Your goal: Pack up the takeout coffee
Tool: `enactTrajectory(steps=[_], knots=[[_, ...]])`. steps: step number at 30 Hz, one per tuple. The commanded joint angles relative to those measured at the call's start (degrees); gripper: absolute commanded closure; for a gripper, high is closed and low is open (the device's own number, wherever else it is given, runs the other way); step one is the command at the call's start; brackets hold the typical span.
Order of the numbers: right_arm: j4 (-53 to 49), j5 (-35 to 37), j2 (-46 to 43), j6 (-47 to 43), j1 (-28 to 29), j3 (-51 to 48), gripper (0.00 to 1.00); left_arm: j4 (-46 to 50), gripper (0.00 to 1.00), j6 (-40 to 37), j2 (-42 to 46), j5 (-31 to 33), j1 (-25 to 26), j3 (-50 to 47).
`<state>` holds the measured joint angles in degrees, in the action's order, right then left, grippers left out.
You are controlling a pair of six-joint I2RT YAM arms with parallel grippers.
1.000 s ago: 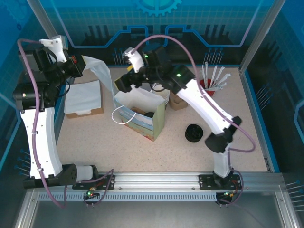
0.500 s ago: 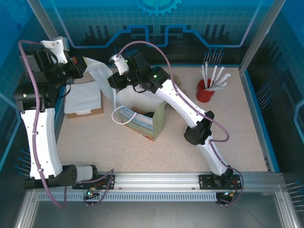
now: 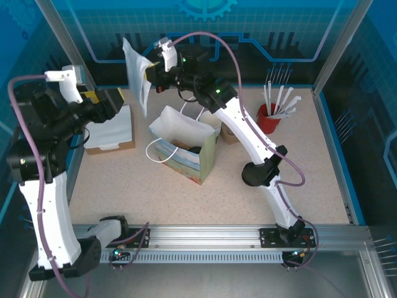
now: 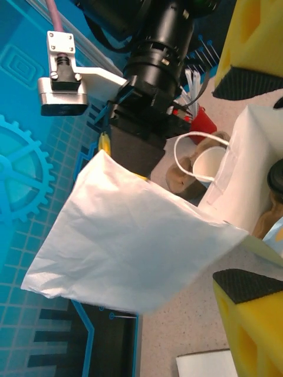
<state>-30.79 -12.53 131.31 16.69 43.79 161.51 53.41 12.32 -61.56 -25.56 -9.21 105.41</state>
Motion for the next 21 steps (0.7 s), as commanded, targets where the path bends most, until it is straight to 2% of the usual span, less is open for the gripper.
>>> enactTrajectory(steps=[1,9,16,21], knots=[[3.46,-4.37,-6.0,-2.29,-1.03,2.73,1.0,-1.73,0.17,2.64,3.64,-2.04,-0.17,-1.95],[-10.19,-7.35,-16.93,-12.68,-1.68,0.44,1.0,-4.22,0.17,6.46,12.67,1.15,-0.18,-14.61],[-11.23,-17.89,-29.88,-14.19,-5.41,-16.18,1.0,-4.62,0.18,8.58,16.6,1.12,-0.19,-24.17],[-13.39,-26.28,-32.61,-15.31,-9.07,-21.87,1.0,-5.11,0.2,9.01,17.54,0.55,-0.19,-27.97]])
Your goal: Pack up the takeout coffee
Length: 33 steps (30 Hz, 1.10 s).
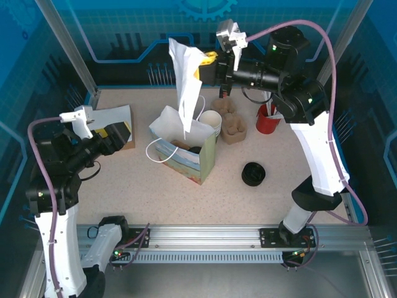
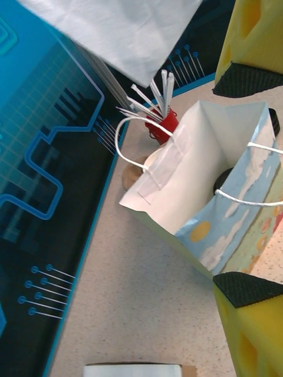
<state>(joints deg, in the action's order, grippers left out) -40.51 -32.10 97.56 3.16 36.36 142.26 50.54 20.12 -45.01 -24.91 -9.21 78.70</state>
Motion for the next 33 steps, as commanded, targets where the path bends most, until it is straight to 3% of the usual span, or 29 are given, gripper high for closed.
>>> enactTrajectory(steps=[1,18,27,33], knots=[[-4.24,-7.62,1.18,-2.13,-1.97,-2.92,1.0,-2.29,0.21,1.11,0.94,-0.25,-0.16,-1.5],[-8.67,-18.66,7.82,-3.54,-1.38,-7.04,1.0,-1.85,0.23,0.03,0.48,-0.43,-0.17,-2.64],[-11.61,-10.48,9.3,-8.54,-3.01,-10.68,1.0,-1.84,0.23,-0.12,0.3,-0.72,-0.19,-2.71],[-16.74,-4.52,13.19,-13.08,-3.8,-7.38,1.0,-1.77,0.23,0.1,0.45,-0.92,-0.18,-2.79]])
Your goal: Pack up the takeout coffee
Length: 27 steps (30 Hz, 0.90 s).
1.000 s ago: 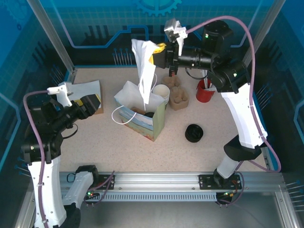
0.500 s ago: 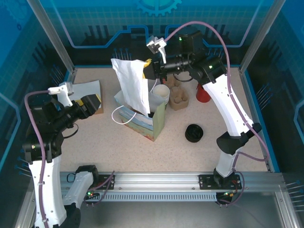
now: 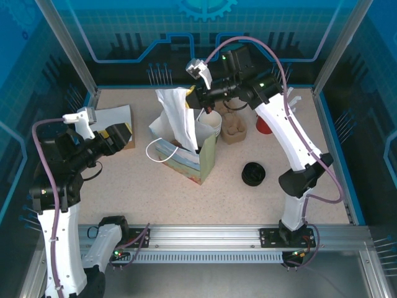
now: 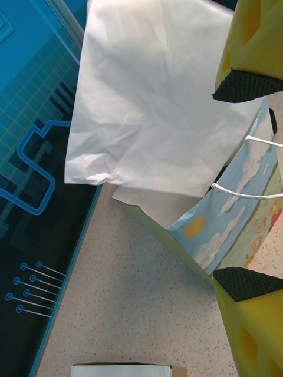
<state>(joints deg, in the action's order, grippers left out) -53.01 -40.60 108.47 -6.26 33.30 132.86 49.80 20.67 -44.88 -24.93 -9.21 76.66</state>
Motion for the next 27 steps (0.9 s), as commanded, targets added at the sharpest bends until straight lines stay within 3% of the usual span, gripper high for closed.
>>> enactTrajectory(steps=[1,9,17,27], knots=[[-4.89,5.06,2.83,-4.46,-0.47,2.14,1.0,-1.02,0.23,-0.45,0.32,-0.85,-0.19,-0.86],[-8.75,17.57,4.2,-11.33,4.56,-2.28,1.0,-1.47,0.23,-0.09,-0.01,-0.82,-0.16,-1.16],[-10.03,22.7,5.73,-12.14,7.81,-8.3,1.0,-1.42,0.23,0.01,-0.38,-0.82,-0.19,-1.18],[-18.5,30.61,13.58,-13.39,10.82,-4.03,0.99,-1.29,0.23,-0.01,-0.4,-1.02,-0.15,-1.25]])
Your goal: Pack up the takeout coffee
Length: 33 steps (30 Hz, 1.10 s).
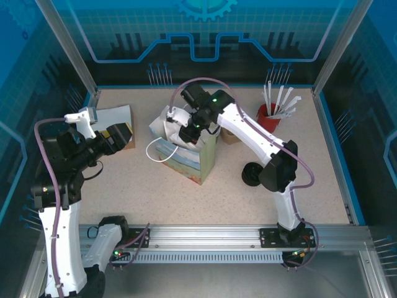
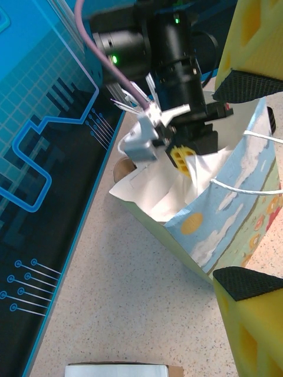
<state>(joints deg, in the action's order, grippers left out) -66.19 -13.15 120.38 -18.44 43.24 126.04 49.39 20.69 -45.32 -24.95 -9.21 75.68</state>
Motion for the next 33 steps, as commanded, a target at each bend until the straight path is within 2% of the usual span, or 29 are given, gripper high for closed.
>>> enactTrajectory(steps=[1,2,6,9,15,21,23,26,30,33], knots=[[-5.96,3.39,1.87,-1.14,0.86,3.68,0.97,-0.87,0.23,-0.03,-0.03,-0.91,-0.19,-0.19],[-6.45,3.4,1.8,-0.91,0.88,4.7,0.94,-0.87,0.23,-0.03,-0.11,-0.98,-0.15,-0.11],[-5.11,2.94,-1.82,-0.22,0.69,6.5,0.72,-0.94,0.23,0.14,-0.21,-1.05,-0.19,-0.12],[-4.09,2.71,-5.39,0.21,0.63,6.76,0.59,-1.12,0.23,0.35,-0.2,-1.22,-0.19,-0.1],[-4.38,3.49,-11.53,1.23,0.68,7.71,0.4,-1.27,0.22,0.2,-0.3,-1.02,-0.14,-0.17],[-2.84,6.12,-20.35,6.33,-1.16,6.96,0.28,-3.53,0.13,1.15,0.79,1.56,-0.19,-3.78],[-0.89,9.38,-25.41,9.68,-2.92,2.57,0.25,-4.65,0.09,1.95,1.84,4.46,-0.19,-6.52],[3.83,15.48,-35.38,15.24,-5.93,-9.32,0.21,-6.54,0.02,3.49,3.53,9.33,-0.19,-11.37],[9.94,24.01,-49.68,20.04,-8.92,-28.57,0.12,-8.8,0.01,3.95,5.71,16.39,-0.19,-17.91],[13.41,25.9,-59.35,23.6,-13.52,-41.18,0.01,-10.67,0.01,3.57,6.79,20.47,-0.27,-22.13]])
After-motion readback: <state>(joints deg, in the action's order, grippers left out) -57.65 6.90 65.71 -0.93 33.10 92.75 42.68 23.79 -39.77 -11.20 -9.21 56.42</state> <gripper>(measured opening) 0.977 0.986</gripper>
